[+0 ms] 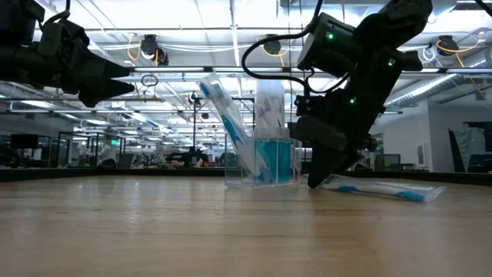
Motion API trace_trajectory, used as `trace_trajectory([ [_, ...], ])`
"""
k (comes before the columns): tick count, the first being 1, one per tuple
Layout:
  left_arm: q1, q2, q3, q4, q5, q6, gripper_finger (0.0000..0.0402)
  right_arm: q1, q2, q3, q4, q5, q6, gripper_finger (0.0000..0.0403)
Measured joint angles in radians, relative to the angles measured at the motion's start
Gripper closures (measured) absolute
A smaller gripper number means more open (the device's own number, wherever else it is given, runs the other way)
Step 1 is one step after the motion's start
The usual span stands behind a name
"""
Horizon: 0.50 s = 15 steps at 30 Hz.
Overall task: Pick & Place toothbrushing station
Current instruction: Put the blue toothbrush into the transparent organizer
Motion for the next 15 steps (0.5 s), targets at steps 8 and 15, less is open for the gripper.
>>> trace_trajectory([
  [8, 0.0, 0.0, 0.0, 0.0, 0.0, 0.0, 0.0119, 0.0, 0.001, -0.001, 0.0, 0.0, 0.0, 0.0266],
  [15, 0.0, 0.0, 0.0, 0.0, 0.0, 0.0, 0.0119, 0.0, 0.001, -0.001, 0.0, -0.001, 0.0, 0.0275],
])
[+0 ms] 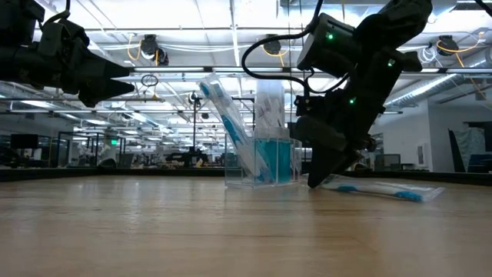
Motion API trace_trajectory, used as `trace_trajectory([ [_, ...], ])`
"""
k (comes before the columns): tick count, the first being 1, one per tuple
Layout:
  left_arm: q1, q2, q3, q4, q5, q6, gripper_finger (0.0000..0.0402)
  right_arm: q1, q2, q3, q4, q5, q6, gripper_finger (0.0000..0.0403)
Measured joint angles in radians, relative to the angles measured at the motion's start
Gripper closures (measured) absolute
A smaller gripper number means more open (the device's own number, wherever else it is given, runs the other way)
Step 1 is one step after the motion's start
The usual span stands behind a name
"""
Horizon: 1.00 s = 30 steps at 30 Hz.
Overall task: Pick & Place toothbrushing station
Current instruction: Put the blue toothbrush into the transparent organizer
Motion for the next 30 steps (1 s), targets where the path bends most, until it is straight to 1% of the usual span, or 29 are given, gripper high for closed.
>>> trace_trajectory([
  [19, 0.0, 0.0, 0.0, 0.0, 0.0, 0.0, 0.0119, 0.0, 0.0, 0.0, 0.008, -0.001, -0.008, 0.0322],
  [30, 0.0, 0.0, 0.0, 0.0, 0.0, 0.0, 0.0119, 0.0, 0.0, -0.001, 0.034, -0.002, -0.026, 0.0338],
])
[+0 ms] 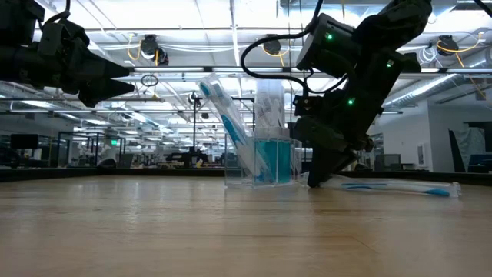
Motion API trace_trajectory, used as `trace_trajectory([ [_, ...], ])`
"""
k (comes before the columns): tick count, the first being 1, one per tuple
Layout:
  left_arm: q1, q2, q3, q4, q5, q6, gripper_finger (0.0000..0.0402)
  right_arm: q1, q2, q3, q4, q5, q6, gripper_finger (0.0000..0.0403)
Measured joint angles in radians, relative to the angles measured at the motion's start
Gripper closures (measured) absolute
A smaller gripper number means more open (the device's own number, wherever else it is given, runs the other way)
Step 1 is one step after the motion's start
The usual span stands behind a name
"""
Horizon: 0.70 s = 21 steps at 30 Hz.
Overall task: Pick & Place toothbrushing station
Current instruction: Put the blue toothbrush into the transparent organizer
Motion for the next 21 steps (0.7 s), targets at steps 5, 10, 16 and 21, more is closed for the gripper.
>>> trace_trajectory([
  [5, 0.0, 0.0, 0.0, 0.0, 0.0, 0.0, 0.0119, 0.0, 0.0, -0.001, 0.021, 0.0, -0.017, 0.0338],
  [10, 0.0, 0.0, 0.0, 0.0, 0.0, 0.0, 0.0119, 0.0, 0.0, -0.001, 0.023, 0.0, -0.019, 0.0339],
  [16, 0.0, 0.0, 0.0, 0.0, 0.0, 0.0, 0.0119, 0.0, 0.0, -0.001, 0.025, 0.0, -0.019, 0.0339],
  [21, 0.0, 0.0, 0.0, 0.0, 0.0, 0.0, 0.0119, 0.0, 0.0, 0.0, 0.026, 0.0, -0.019, 0.0339],
])
